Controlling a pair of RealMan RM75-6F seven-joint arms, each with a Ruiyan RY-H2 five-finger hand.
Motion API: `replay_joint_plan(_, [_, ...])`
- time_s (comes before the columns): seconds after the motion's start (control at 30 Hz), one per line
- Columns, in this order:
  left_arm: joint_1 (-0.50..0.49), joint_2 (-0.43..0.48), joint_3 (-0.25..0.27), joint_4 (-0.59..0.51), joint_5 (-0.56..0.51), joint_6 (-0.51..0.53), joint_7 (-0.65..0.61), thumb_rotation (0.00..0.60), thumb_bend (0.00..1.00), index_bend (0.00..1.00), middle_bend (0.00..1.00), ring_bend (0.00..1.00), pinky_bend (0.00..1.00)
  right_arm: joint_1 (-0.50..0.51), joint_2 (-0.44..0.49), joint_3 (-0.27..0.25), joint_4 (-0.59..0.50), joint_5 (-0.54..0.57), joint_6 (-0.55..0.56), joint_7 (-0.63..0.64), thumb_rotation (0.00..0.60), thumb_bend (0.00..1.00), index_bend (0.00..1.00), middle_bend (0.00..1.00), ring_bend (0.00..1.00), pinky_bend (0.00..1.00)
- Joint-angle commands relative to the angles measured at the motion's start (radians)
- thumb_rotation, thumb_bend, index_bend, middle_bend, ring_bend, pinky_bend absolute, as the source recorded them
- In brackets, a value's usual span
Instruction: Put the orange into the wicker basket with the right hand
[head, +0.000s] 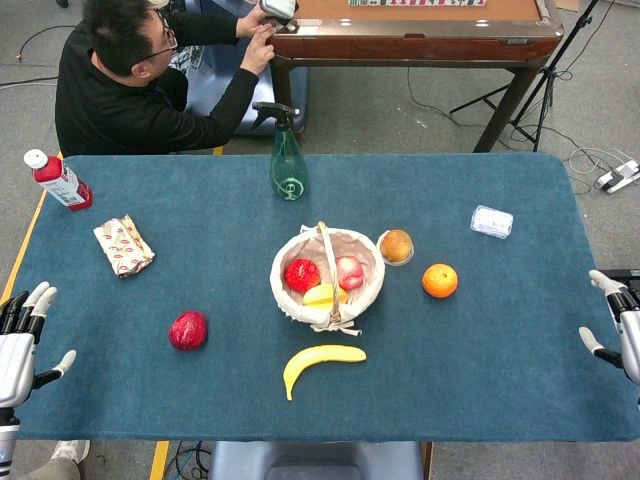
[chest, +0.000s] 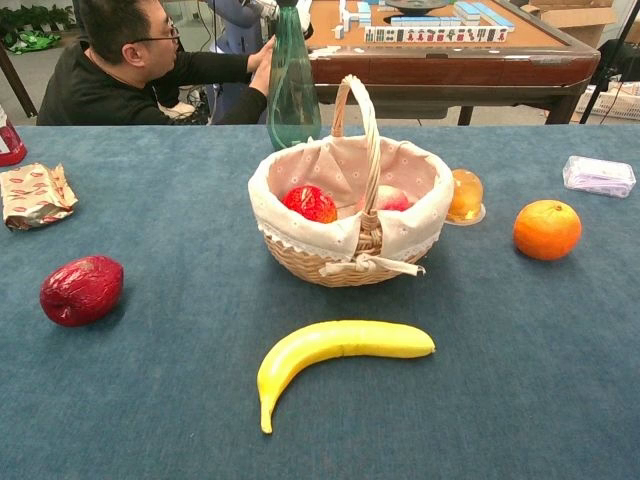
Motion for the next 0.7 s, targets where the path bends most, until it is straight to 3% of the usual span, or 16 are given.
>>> replay_joint_plan(0.03, [-0.001,0.000,0.001,-0.001,0.001,0.000,0.000,0.600,0.25,0.04,0.00,0.00,0.05,-0.012,0.001,-0.001,-0.005,-0.008,0.004,-0.005,0.600,0.23,0.18,0.28,0.28,0.43])
replay_joint_plan(0.7, [0.003,0.005,0.015,-0.004,0.010,0.011,-0.006,0.600,0.25,0.04,0.00,0.00,0.05,0.019,0.051,0.040,-0.122,-0.008,-0.116,-0.108,0.600,0.23,0.15,0.22,0.26,0.43])
